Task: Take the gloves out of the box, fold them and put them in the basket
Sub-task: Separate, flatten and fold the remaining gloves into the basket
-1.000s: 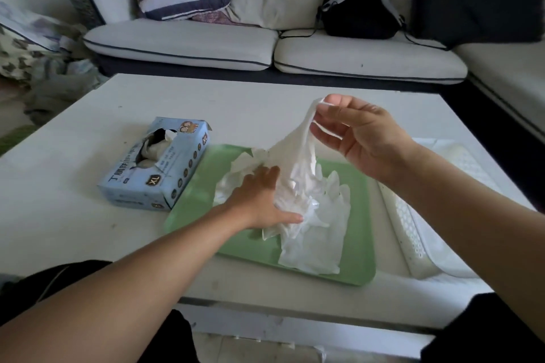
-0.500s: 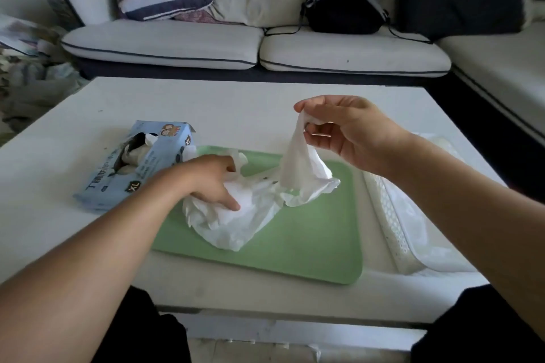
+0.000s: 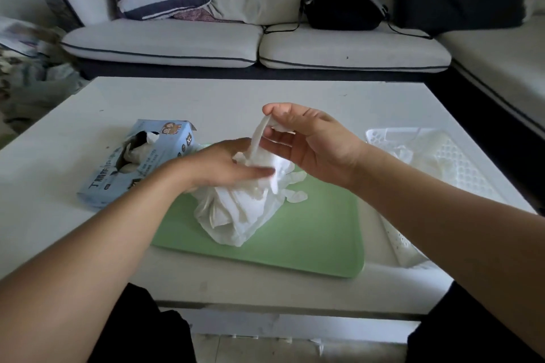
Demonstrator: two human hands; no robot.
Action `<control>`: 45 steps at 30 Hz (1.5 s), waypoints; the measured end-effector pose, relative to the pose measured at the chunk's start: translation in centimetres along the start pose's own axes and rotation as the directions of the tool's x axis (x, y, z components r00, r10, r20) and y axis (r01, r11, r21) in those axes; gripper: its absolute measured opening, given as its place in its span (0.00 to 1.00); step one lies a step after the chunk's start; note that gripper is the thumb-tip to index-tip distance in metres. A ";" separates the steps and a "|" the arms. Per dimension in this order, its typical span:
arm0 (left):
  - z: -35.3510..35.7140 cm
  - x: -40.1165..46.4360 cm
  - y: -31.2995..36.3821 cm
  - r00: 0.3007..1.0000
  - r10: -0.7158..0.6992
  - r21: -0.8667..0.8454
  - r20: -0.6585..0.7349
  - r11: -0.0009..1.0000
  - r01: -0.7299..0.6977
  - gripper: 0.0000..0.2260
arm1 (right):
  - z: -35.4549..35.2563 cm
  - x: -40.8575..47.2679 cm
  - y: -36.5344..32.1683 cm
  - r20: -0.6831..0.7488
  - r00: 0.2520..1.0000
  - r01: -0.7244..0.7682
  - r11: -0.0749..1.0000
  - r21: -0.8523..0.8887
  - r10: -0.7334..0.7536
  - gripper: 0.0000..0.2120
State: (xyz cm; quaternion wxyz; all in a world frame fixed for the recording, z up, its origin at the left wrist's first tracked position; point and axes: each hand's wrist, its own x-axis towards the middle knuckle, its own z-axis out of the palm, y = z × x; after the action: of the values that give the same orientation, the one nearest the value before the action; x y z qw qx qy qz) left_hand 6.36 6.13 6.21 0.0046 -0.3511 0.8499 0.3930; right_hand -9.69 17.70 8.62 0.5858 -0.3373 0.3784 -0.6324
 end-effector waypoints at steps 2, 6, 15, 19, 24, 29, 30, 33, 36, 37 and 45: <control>0.5 0.4 -0.4 0.991 -0.009 -0.016 -0.135 1.000 0.007 0.15 | 0.0 0.2 0.1 -0.044 0.999 -0.026 1.000 0.009 0.027 0.09; 0.4 1.6 -3.2 0.951 -0.157 0.121 -0.267 0.973 0.194 0.13 | -3.4 1.6 3.3 -0.440 0.891 -0.289 0.609 -0.739 -0.111 0.15; -1.2 1.8 -4.9 0.810 -0.508 -0.241 -0.294 0.859 0.451 0.40 | -5.7 2.4 9.4 -0.368 0.926 -0.363 0.065 -0.929 -0.081 0.07; 0.7 0.5 -4.3 0.899 -0.379 0.061 -0.219 0.914 0.400 0.49 | -6.7 2.2 7.9 -0.348 0.937 -0.348 0.011 -0.937 -0.027 0.10; 1.3 2.2 -5.0 0.886 -0.307 0.268 -0.348 0.873 0.408 0.27 | -7.6 1.6 4.8 -0.309 0.951 -0.300 -0.203 -0.932 0.012 0.04; -1.4 1.4 -5.4 0.875 -0.249 0.440 -0.416 0.787 0.433 0.12 | -9.7 1.5 2.3 -0.297 0.950 -0.213 -0.496 -0.842 0.097 0.06; -1.4 1.2 -5.6 0.882 -0.252 0.480 -0.398 0.763 0.434 0.12 | -10.0 1.2 2.0 -0.289 0.952 -0.200 -0.517 -0.832 0.096 0.11; -0.6 0.8 -5.8 0.910 -0.300 0.519 -0.286 0.750 0.410 0.19 | -8.4 0.2 1.9 -0.173 0.985 -0.160 -0.442 -0.882 -0.012 0.18; -0.6 0.6 -5.3 0.918 -0.300 0.483 -0.261 0.782 0.393 0.41 | -5.4 -1.3 4.3 -0.092 0.987 -0.059 -0.239 -0.969 0.131 0.19; -0.9 0.4 -4.8 0.914 -0.289 0.483 -0.285 0.780 0.398 0.45 | -4.5 -1.9 5.5 -0.096 0.975 -0.047 -0.234 -0.971 0.200 0.20; -3.7 -1.2 -3.1 0.896 -0.290 0.308 -0.336 0.865 0.396 0.28 | -5.4 -2.3 5.6 -0.057 0.890 0.089 -0.293 -0.952 0.453 0.05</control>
State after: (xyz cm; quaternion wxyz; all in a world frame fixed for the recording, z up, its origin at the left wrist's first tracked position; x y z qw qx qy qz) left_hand 10.17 3.02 6.99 0.0212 -0.5424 0.8233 0.1660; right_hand -11.47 20.28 1.17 0.2341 -0.7016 0.6670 0.0897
